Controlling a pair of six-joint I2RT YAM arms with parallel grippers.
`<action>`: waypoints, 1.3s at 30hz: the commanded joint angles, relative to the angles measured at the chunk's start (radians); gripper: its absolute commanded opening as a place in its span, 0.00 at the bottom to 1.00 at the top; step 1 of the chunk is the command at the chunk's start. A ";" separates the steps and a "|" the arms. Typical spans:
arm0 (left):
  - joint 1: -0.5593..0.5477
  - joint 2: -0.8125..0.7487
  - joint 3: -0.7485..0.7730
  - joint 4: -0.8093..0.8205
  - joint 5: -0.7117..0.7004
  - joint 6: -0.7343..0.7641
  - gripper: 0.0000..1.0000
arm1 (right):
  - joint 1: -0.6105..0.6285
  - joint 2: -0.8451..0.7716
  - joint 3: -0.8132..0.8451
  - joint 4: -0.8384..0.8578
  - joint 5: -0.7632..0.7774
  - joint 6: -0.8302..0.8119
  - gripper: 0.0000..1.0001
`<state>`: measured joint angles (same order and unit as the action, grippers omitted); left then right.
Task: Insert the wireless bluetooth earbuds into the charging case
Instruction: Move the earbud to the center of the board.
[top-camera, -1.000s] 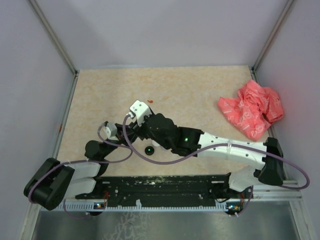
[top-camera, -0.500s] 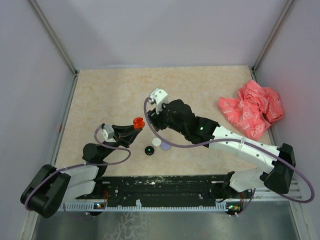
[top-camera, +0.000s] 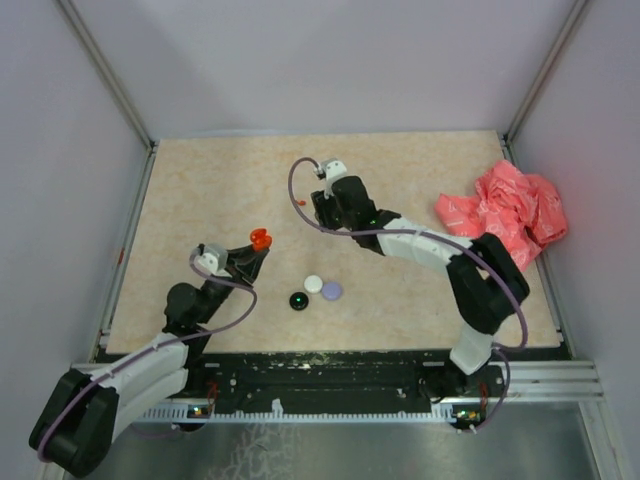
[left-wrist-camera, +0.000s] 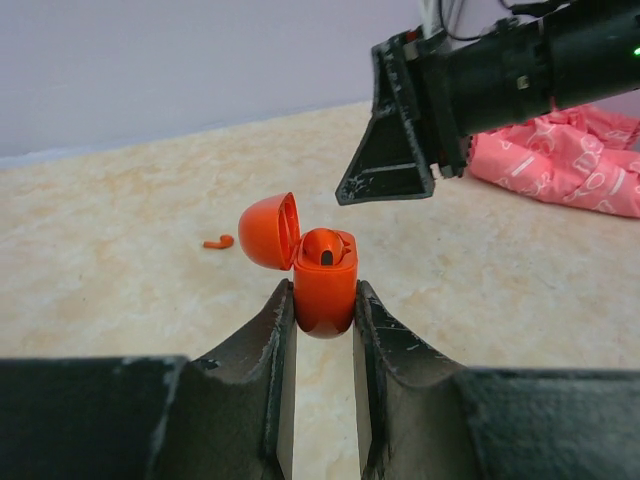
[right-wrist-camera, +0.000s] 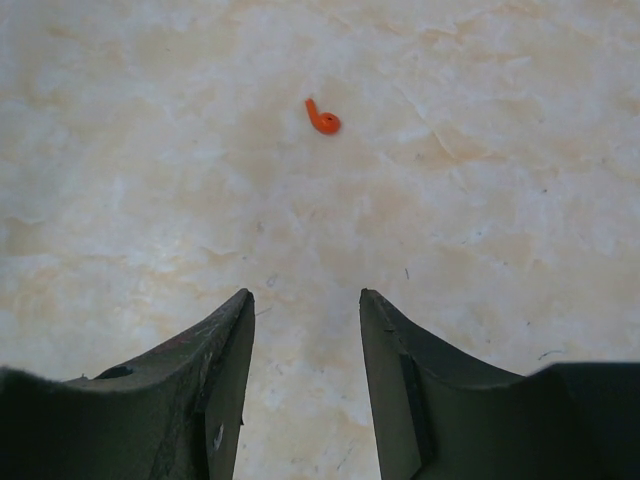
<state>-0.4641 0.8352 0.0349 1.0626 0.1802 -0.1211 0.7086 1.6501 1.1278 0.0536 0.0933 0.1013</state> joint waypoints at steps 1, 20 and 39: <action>0.003 0.007 0.010 -0.057 -0.058 0.049 0.00 | -0.031 0.165 0.146 0.130 0.060 0.094 0.46; 0.003 0.022 0.016 -0.075 -0.055 0.077 0.00 | -0.045 0.717 0.674 0.062 0.132 0.196 0.41; 0.004 0.008 0.009 -0.078 -0.049 0.083 0.00 | -0.028 0.617 0.532 -0.190 0.081 0.078 0.26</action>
<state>-0.4641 0.8558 0.0349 0.9775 0.1310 -0.0502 0.6720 2.3425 1.7317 -0.0116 0.1814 0.2455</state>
